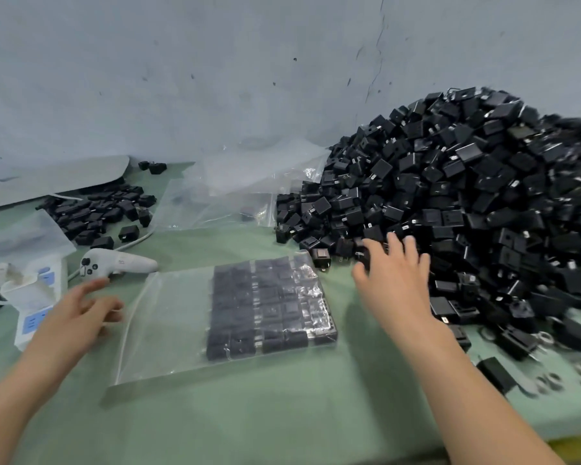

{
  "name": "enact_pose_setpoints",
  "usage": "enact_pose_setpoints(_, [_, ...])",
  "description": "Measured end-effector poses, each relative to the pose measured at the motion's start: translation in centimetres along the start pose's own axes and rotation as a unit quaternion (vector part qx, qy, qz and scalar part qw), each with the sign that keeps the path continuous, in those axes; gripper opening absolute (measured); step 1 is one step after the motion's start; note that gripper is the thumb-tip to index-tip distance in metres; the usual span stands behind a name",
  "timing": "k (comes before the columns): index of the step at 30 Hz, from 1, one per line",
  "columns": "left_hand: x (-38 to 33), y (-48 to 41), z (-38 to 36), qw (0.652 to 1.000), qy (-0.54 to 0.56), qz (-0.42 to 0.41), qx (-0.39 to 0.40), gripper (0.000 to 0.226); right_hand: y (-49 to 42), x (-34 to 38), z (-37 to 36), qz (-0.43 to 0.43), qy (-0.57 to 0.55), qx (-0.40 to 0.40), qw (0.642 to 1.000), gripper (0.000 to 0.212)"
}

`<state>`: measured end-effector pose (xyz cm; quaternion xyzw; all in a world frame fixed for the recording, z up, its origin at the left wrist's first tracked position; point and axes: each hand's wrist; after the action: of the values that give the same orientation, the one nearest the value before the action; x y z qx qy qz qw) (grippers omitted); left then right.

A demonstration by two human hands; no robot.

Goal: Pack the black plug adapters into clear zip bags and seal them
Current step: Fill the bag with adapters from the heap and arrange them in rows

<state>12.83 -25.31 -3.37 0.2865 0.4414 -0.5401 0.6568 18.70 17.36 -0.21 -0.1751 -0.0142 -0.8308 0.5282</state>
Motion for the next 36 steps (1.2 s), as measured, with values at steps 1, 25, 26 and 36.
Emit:
enact_pose_setpoints(1, [0.0, -0.3, 0.0, 1.000, 0.015, -0.006, -0.014, 0.025, 0.2, -0.5, 0.2, -0.024, 0.026, -0.008, 0.999, 0.053])
enact_pose_setpoints(25, [0.5, -1.0, -1.4, 0.997, 0.065, -0.015, -0.036, 0.026, 3.7, -3.8, -2.8, 0.073, -0.022, -0.063, 0.995, 0.053])
enact_pose_setpoints(26, [0.5, -0.9, -1.4, 0.997, 0.066, -0.014, -0.036, 0.026, 3.3, -3.9, -2.8, 0.063, 0.011, -0.073, 0.995, 0.055])
enact_pose_setpoints(36, [0.5, -0.8, -1.7, 0.998, 0.057, -0.017, -0.018, 0.022, 1.6, -3.5, -3.1, 0.095, 0.059, -0.014, 0.994, 0.051])
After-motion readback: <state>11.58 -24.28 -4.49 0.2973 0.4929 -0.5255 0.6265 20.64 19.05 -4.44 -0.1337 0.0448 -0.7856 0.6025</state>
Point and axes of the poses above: each hand's wrist, its own y-axis away from the middle knuckle, its own z-axis out of the back of the hand, x = y × z, and after that the axes turned 4 degrees about -z, right-handed
